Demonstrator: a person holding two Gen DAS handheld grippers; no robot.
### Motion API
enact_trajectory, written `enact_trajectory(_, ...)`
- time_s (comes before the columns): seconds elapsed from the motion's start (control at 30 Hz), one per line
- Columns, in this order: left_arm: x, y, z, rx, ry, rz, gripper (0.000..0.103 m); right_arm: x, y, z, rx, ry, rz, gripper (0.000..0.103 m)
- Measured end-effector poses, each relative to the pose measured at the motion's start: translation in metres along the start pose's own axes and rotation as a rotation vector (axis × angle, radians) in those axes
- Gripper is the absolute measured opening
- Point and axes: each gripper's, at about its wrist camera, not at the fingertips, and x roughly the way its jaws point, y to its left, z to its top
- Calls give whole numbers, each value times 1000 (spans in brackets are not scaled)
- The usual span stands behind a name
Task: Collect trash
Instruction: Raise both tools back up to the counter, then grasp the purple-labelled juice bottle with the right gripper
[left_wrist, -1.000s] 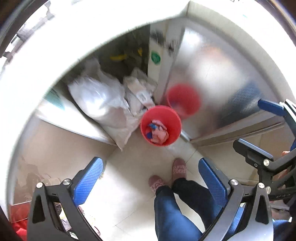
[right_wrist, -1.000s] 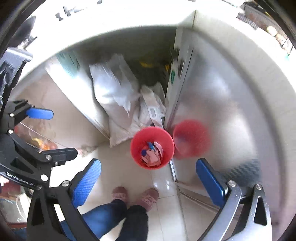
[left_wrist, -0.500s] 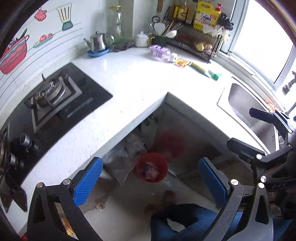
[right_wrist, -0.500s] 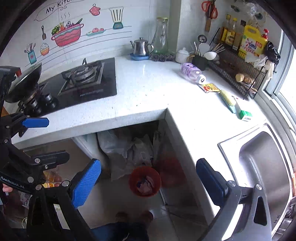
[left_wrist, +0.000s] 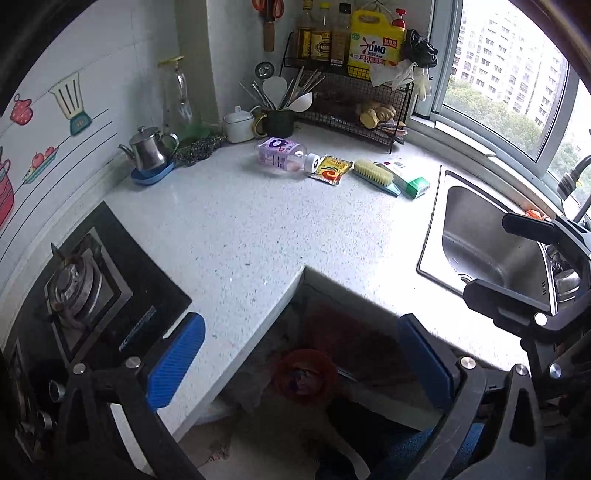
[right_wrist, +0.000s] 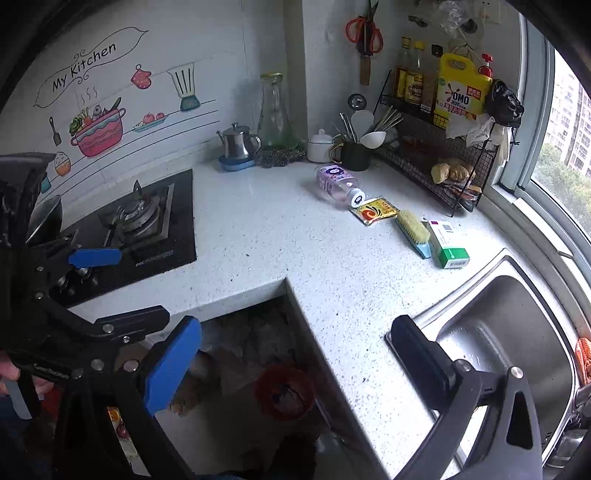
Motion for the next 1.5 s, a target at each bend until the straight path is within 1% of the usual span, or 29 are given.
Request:
enact_trajectory(0.13, 24, 0, 35, 9, 11, -20, 103, 21, -20, 26, 4, -5, 6, 102)
enact_trajectory(0.27, 50, 1, 78, 14, 10, 0, 103, 41, -45, 54, 23, -13, 36, 102)
enact_trajectory(0.33, 61, 4, 98, -1, 10, 2, 103, 53, -57, 68, 28, -13, 56, 102)
enact_trajectory(0.43, 79, 11, 125, -37, 2, 28, 103, 75, -75, 87, 13, 4, 87, 102)
enact_trajectory(0.57, 105, 23, 153, -75, 23, 61, 103, 100, -94, 115, -29, -5, 119, 102)
enact_trajectory(0.63, 115, 30, 162, -91, 40, 80, 103, 115, -103, 127, -36, 6, 141, 102)
enact_trajectory(0.73, 130, 42, 174, -100, 68, 82, 103, 137, -111, 147, -52, 29, 161, 102)
enact_trajectory(0.83, 143, 52, 187, -100, 87, 80, 103, 155, -114, 165, -71, 41, 160, 102)
enact_trajectory(0.9, 153, 57, 199, -100, 97, 65, 102, 171, -115, 175, -70, 69, 164, 102)
enact_trajectory(0.97, 165, 63, 208, -94, 123, 76, 102, 189, -115, 184, -67, 107, 178, 102)
enact_trajectory(1.07, 185, 74, 220, -74, 156, 65, 102, 210, -115, 196, -76, 132, 183, 102)
enact_trajectory(1.2, 217, 93, 232, -85, 206, 34, 103, 245, -115, 206, -74, 185, 169, 102)
enact_trajectory(1.3, 241, 106, 239, -80, 246, 19, 103, 270, -114, 211, -71, 238, 179, 102)
enact_trajectory(1.4, 266, 116, 244, -60, 291, -3, 103, 294, -116, 214, -67, 269, 179, 102)
enact_trajectory(1.5, 290, 122, 250, -28, 323, -11, 103, 320, -118, 214, -62, 320, 173, 101)
